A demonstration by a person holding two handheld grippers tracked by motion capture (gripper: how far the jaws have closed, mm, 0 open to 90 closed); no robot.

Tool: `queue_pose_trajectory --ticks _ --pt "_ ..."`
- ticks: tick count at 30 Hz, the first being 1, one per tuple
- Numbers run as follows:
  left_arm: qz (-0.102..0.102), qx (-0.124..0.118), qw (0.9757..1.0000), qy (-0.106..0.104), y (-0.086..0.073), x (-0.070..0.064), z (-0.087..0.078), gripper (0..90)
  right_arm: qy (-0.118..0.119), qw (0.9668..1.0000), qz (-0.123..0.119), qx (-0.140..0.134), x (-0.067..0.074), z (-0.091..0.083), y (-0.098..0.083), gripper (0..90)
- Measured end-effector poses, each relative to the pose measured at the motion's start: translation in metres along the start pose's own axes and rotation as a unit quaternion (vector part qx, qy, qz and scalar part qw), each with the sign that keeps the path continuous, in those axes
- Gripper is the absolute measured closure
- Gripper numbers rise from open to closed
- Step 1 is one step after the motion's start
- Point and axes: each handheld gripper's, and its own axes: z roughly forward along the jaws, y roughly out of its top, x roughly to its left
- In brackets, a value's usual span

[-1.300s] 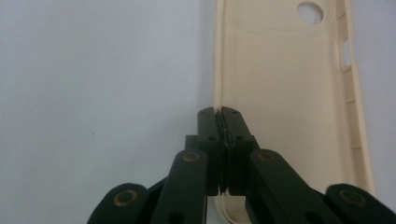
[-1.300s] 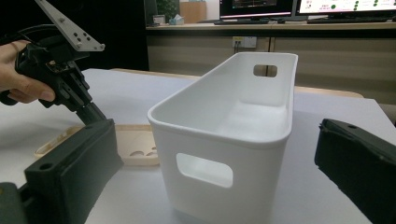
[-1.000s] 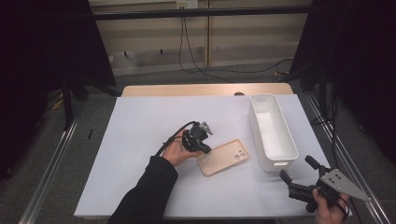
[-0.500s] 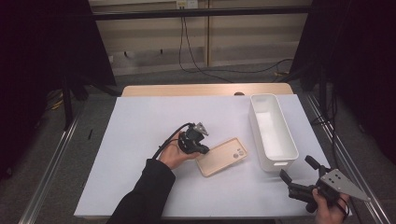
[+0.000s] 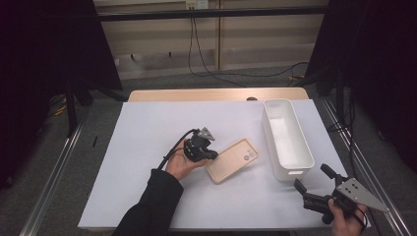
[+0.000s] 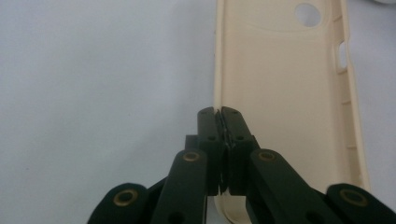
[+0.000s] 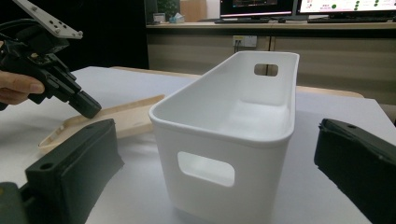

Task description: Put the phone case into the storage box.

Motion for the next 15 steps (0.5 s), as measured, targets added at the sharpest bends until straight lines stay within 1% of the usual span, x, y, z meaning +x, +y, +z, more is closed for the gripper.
queue_pose_trajectory --ticks 2,4,5,6,7,8,9,10,11,13,15 --pt "0.001 -0.012 0.9999 0.003 -0.001 -0.001 -0.002 87.9 0.000 1.0000 0.000 0.000 0.000 0.000 0.000 0.0" --pt "0.008 -0.017 0.9998 0.001 -0.001 -0.003 -0.005 87.9 0.000 1.0000 0.001 0.001 0.000 0.000 0.000 0.0" --pt "0.006 -0.026 0.9996 0.008 -0.001 -0.004 -0.006 87.8 -0.001 1.0000 0.001 0.001 0.000 0.000 0.000 0.0" --pt "0.006 -0.026 0.9996 0.008 -0.001 -0.004 -0.006 87.8 -0.001 1.0000 0.000 0.001 0.000 0.000 0.000 0.0" --pt "0.010 -0.038 0.9991 0.014 -0.001 -0.006 -0.009 87.8 -0.001 1.0000 0.000 0.000 0.000 0.000 0.000 0.0" --pt "0.009 -0.045 0.9989 0.014 -0.001 -0.007 -0.011 87.8 -0.002 1.0000 0.000 0.000 0.000 0.000 0.000 0.0" --pt "0.009 -0.045 0.9989 0.014 -0.001 -0.007 -0.011 87.9 -0.002 1.0000 0.000 0.000 0.000 0.000 0.000 0.0" --pt "0.011 -0.052 0.9984 0.018 -0.001 -0.008 -0.012 87.8 -0.002 1.0000 0.001 0.000 0.000 0.000 0.000 0.0" --pt "0.015 -0.066 0.9975 0.022 -0.002 -0.010 -0.015 87.8 -0.002 1.0000 0.001 0.000 0.000 0.000 0.000 0.0" --pt "0.011 -0.081 0.9964 0.024 -0.003 -0.012 -0.017 87.8 -0.002 1.0000 0.001 -0.001 0.000 0.000 0.000 0.0" --pt "0.011 -0.086 0.9959 0.027 -0.003 -0.012 -0.018 87.8 -0.002 1.0000 0.001 -0.001 0.000 0.000 0.000 0.0"
